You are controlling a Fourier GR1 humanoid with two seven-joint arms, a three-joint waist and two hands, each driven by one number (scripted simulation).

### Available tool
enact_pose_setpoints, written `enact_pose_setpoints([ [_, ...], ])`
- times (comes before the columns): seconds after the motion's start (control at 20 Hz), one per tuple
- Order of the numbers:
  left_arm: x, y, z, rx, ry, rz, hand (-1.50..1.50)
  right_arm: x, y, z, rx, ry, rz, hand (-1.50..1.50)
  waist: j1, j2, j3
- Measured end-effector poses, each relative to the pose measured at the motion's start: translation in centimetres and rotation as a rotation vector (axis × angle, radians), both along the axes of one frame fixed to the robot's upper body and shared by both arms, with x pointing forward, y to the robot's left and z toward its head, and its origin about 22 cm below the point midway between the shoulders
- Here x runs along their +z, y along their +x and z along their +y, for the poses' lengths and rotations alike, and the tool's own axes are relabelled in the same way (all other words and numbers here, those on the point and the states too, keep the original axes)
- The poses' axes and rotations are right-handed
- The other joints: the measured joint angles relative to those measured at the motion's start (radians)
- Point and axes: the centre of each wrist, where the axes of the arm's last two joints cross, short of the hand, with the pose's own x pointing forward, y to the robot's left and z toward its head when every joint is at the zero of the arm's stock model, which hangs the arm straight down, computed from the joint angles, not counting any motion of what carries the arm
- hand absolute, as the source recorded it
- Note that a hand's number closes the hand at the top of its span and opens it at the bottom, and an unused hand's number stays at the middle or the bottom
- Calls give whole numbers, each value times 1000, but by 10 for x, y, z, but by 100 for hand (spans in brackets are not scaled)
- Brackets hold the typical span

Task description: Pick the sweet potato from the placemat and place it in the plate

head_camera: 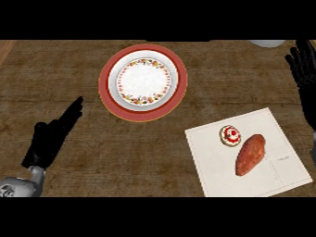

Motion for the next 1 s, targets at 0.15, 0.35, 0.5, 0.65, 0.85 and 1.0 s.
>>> enact_pose_setpoints([
  [0.15, 10, 9, 1, 27, 6, -55, 0, -4, 9, 12, -124, 92, 20, -150, -6, -4, -8],
  [0.35, 29, 22, 4, 71, 2, -171, 0, -18, 14, 11, -353, 111, 74, 150, -6, 2, -25],
  [0.5, 34, 25, 0, 75, -11, -207, 0, -52, 4, -8, -466, -158, 212, -150, 0, 10, -33],
  [0.65, 34, 29, -2, 91, -24, -223, 0, -82, 0, 26, -614, -88, 289, -150, -7, 1, -26],
  [0.85, 30, 34, -11, 104, -32, -236, 0, -117, -12, 83, -685, -130, 323, -150, -15, -6, -21],
  [1.0, 26, 36, -10, 119, -32, -231, 0, -128, -20, 98, -717, -227, 333, -150, -25, -12, -22],
])
